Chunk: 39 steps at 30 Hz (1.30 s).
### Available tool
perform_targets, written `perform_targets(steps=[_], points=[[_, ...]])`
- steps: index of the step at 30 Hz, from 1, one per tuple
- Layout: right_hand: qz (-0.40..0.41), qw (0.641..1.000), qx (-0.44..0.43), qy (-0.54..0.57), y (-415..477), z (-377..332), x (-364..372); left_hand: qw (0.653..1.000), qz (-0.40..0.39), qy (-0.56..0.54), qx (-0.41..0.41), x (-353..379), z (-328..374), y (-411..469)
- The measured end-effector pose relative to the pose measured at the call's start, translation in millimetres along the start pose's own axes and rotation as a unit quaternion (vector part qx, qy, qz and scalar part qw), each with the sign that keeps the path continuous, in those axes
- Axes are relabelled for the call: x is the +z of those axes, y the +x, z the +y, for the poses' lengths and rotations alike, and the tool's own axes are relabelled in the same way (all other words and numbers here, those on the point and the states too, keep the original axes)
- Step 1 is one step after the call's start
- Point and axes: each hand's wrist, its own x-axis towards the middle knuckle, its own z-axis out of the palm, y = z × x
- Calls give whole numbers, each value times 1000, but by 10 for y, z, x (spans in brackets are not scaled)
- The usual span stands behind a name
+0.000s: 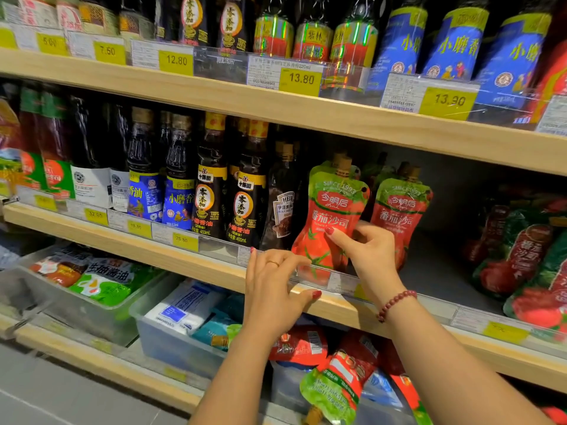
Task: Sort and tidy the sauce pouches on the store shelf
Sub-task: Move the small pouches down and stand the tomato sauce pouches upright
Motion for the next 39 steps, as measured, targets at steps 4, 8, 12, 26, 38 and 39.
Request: perform_targets(steps=[4,8,12,26,38,39], points=[[-21,998,48,-37,83,55,38,1000,7,-8,3,10,-38,-1],[-67,988,58,-130,74,93,-7,1000,7,-9,6,19,-51,-4],[-111,964,70,-230,76,107,-23,1000,18,4,4,51,-59,0],[-114,963,69,-235,113,80,40,1000,-4,-17,-2,2,-22,10],[-129,969,-56,-205,-800,-304,-440,986,43,-155,-35,-86,143,-19],[-153,968,-39,-196,-912,-245,-446,986,36,-162,-29,-71,171,-57]])
